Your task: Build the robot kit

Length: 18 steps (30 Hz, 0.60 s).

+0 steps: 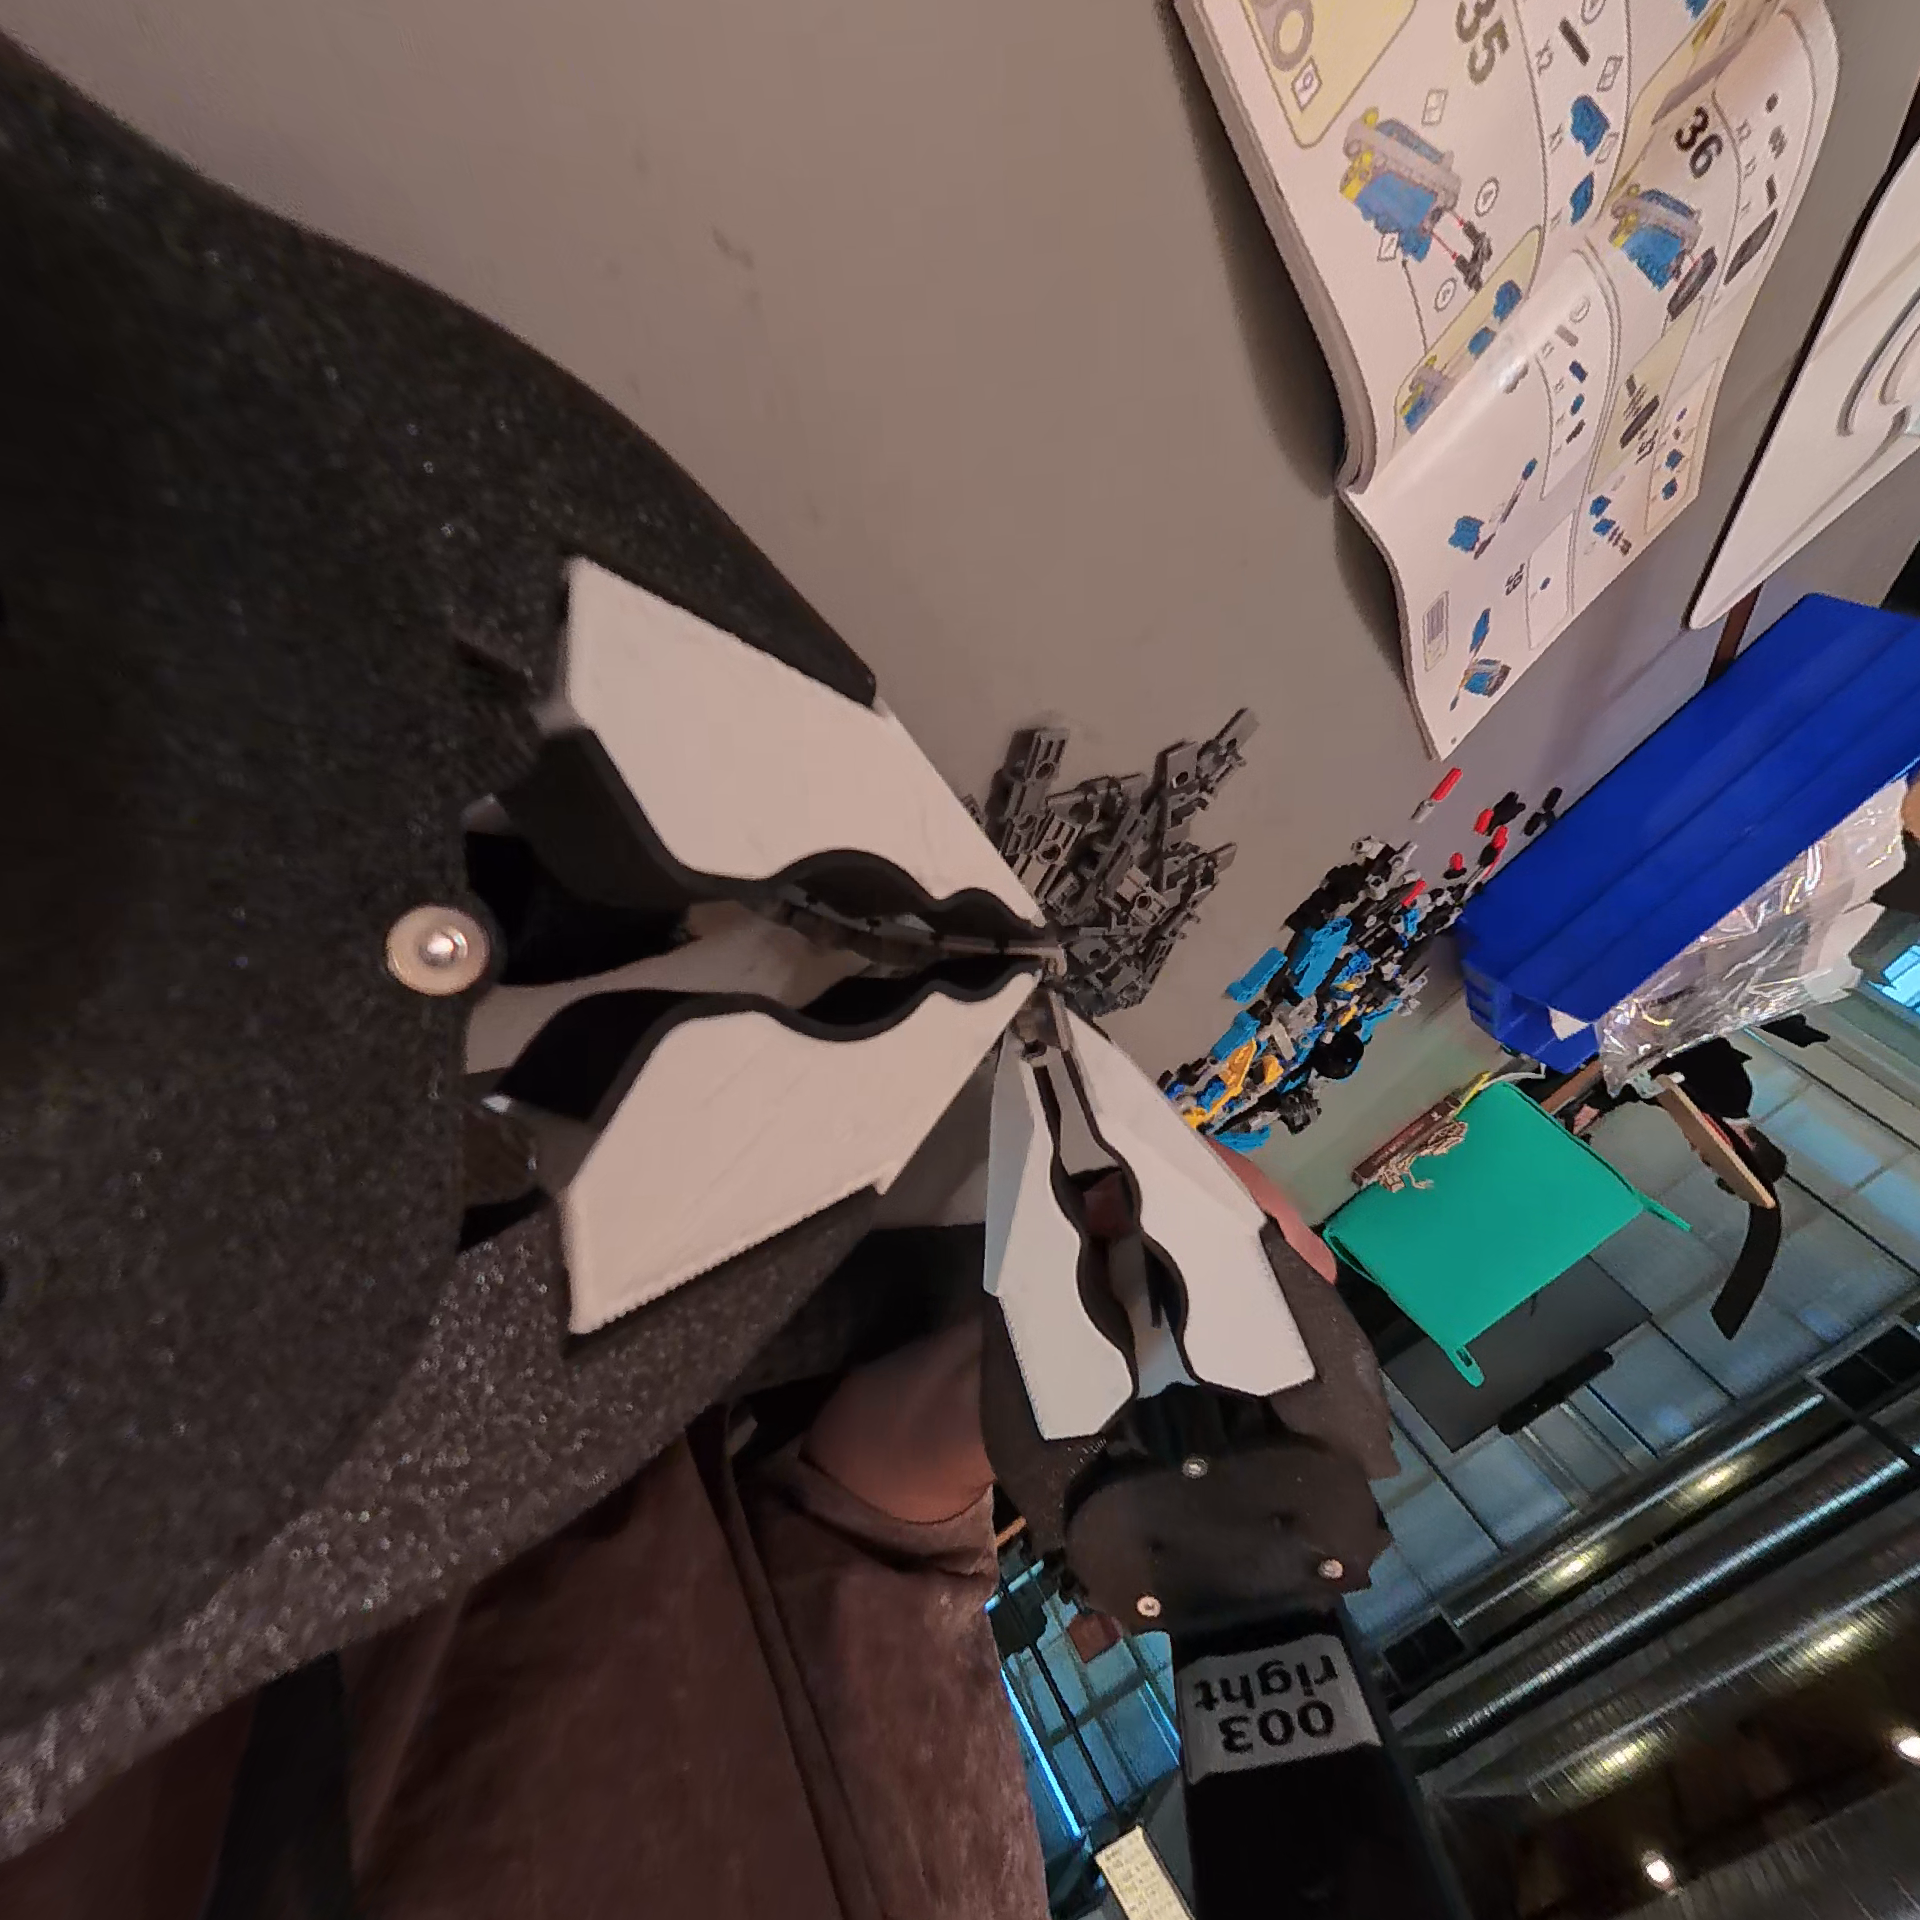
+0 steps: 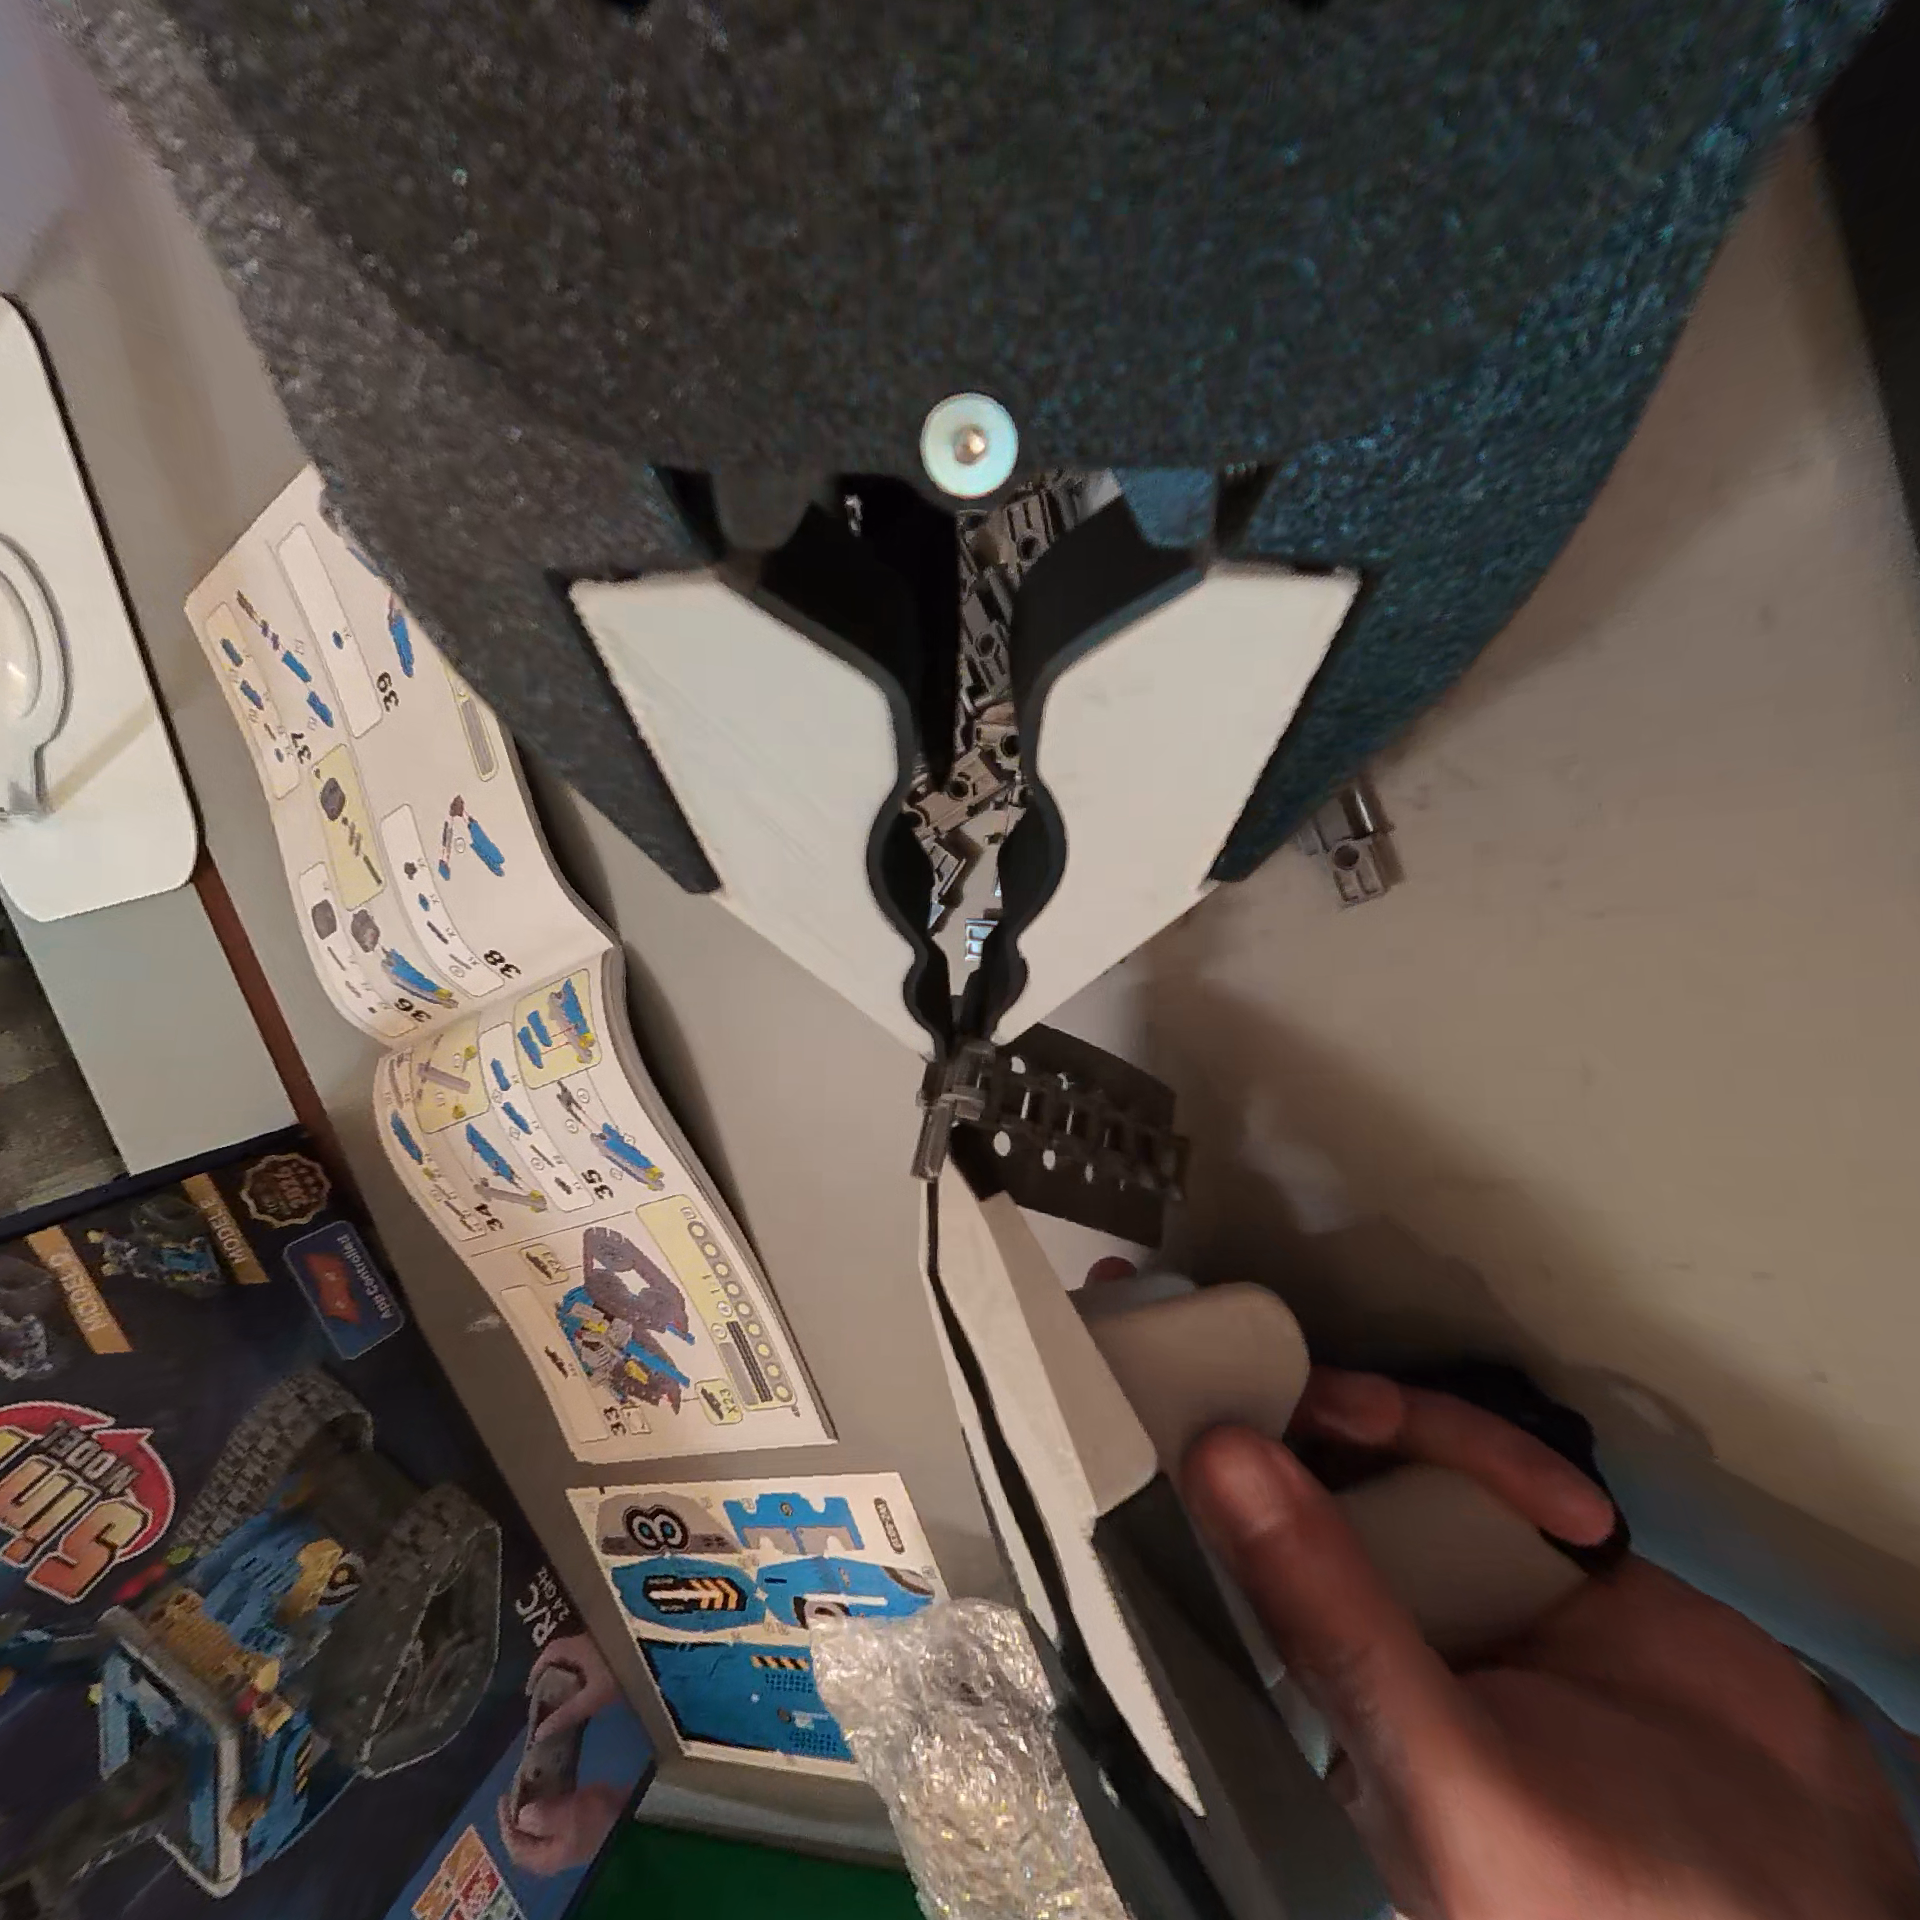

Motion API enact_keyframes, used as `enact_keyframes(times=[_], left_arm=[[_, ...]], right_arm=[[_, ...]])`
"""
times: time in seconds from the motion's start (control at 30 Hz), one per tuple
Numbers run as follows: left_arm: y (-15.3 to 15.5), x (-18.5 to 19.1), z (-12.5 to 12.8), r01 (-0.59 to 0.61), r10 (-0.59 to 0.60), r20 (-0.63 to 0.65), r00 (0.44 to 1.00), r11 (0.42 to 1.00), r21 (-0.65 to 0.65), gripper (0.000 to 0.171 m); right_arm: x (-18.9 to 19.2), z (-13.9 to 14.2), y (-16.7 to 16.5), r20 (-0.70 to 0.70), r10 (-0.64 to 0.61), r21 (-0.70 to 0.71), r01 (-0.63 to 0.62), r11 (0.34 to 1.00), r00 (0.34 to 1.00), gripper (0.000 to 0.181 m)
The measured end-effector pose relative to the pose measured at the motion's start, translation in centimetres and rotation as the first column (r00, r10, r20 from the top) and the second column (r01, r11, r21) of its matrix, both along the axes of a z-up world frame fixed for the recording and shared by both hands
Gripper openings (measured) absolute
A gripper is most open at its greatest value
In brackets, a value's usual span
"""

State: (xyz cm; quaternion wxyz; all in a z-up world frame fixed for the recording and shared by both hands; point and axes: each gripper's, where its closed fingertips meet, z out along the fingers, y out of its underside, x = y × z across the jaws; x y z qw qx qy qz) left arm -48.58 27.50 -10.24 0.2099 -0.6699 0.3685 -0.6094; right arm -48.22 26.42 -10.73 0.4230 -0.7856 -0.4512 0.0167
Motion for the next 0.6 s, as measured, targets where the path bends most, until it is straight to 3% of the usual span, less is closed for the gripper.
enact_keyframes(times=[0.6], left_arm=[[0.5,-0.3,0.8,-0.031,0.031,0.053,0.998,1.000,0.001,0.000]], right_arm=[[0.1,0.6,1.2,0.001,-0.147,0.157,0.145,0.977,0.989,0.003]])
